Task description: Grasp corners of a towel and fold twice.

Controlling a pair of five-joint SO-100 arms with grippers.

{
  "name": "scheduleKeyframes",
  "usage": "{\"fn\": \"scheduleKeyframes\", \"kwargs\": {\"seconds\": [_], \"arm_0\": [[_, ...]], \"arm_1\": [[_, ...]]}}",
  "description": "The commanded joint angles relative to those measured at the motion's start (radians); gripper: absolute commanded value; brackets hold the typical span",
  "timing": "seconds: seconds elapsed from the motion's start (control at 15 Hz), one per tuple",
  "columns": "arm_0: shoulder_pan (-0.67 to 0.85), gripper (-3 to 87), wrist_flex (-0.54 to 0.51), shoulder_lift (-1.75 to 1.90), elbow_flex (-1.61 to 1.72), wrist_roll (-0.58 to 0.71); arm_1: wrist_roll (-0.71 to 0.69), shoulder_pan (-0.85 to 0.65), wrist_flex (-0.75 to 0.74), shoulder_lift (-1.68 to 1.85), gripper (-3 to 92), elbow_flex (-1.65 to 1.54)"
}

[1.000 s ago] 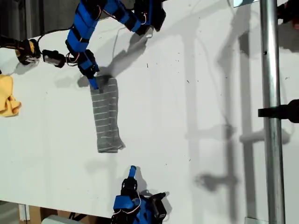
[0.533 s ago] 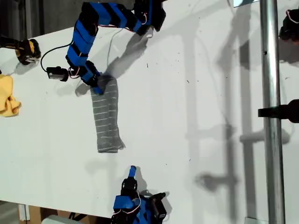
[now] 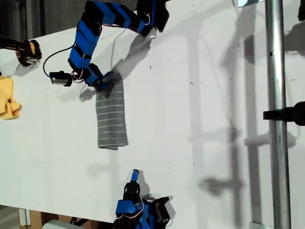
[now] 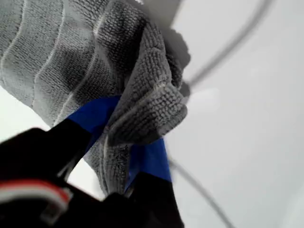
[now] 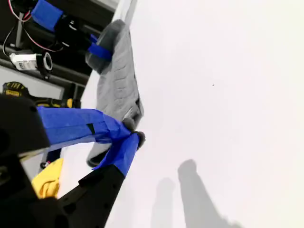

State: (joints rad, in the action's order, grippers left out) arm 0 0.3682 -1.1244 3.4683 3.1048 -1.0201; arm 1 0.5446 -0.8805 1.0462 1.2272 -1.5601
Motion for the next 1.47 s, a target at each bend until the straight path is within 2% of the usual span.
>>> {"fn": "scheduleKeyframes", "kwargs": {"seconds": [0.0, 0.47, 0.67, 0.87, 1.4], "arm_0": [[0.008, -1.6, -0.002, 0.006, 0.005, -0.009], [0.009, -1.6, -0.003, 0.006, 0.005, -0.009], [0.009, -1.6, -0.003, 0.006, 0.005, -0.006], [0.006, -1.6, -0.005, 0.006, 0.005, -0.008], [0.003, -1.6, -0.005, 0.006, 0.005, -0.011]], "arm_1": [[0.003, -0.071, 0.048, 0.235, -0.1, -0.104], [0.052, -0.267, 0.236, 0.77, -0.1, -0.502], [0.072, -0.124, 0.17, 0.77, -0.1, -0.408], [0.098, 0.017, 0.106, 0.638, -0.1, -0.178], [0.158, 0.163, -0.048, 0.285, -0.2, 0.146]]}}
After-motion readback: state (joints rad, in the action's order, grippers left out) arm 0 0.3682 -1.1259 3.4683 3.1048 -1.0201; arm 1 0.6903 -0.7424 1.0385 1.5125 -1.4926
